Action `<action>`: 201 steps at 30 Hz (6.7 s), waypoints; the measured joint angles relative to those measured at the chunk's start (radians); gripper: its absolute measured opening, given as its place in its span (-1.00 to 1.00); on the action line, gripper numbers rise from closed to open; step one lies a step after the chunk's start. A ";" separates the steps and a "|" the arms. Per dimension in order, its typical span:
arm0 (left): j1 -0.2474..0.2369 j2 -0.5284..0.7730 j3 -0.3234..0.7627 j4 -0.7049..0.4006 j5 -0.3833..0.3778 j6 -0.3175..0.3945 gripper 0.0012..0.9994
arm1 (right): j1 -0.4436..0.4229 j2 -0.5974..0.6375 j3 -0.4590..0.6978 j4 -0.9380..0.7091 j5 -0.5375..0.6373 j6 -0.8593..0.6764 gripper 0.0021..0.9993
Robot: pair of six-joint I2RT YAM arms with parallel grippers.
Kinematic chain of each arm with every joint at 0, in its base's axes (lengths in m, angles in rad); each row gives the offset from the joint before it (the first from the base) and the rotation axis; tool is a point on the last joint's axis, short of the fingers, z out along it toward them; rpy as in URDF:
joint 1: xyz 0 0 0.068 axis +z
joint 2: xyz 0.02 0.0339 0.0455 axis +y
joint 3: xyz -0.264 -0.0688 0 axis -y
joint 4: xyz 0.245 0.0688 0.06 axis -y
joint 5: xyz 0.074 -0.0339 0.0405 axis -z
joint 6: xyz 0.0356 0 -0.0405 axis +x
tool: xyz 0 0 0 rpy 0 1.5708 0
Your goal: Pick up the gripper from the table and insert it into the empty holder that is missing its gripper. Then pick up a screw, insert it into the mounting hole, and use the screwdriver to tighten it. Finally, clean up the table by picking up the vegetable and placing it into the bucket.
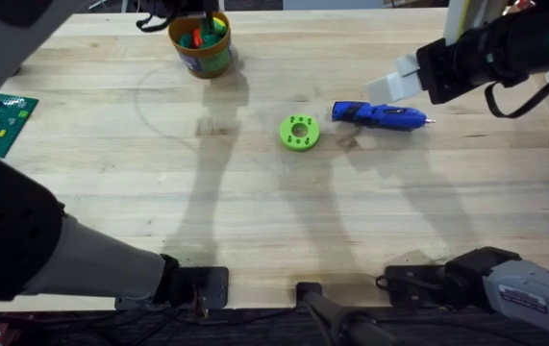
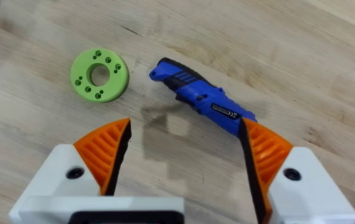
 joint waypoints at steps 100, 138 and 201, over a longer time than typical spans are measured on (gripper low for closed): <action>0.192 -0.085 0.292 -0.403 0.132 0.192 0.97 | 0.000 0.001 0.000 -0.007 -0.001 -0.001 0.98; 0.036 -0.368 -0.235 -0.459 0.178 0.149 0.97 | 0.000 0.003 0.000 -0.010 -0.001 -0.001 0.98; 0.036 -0.368 -0.235 -0.459 0.178 0.149 0.97 | 0.000 0.003 0.000 -0.010 -0.001 -0.001 0.98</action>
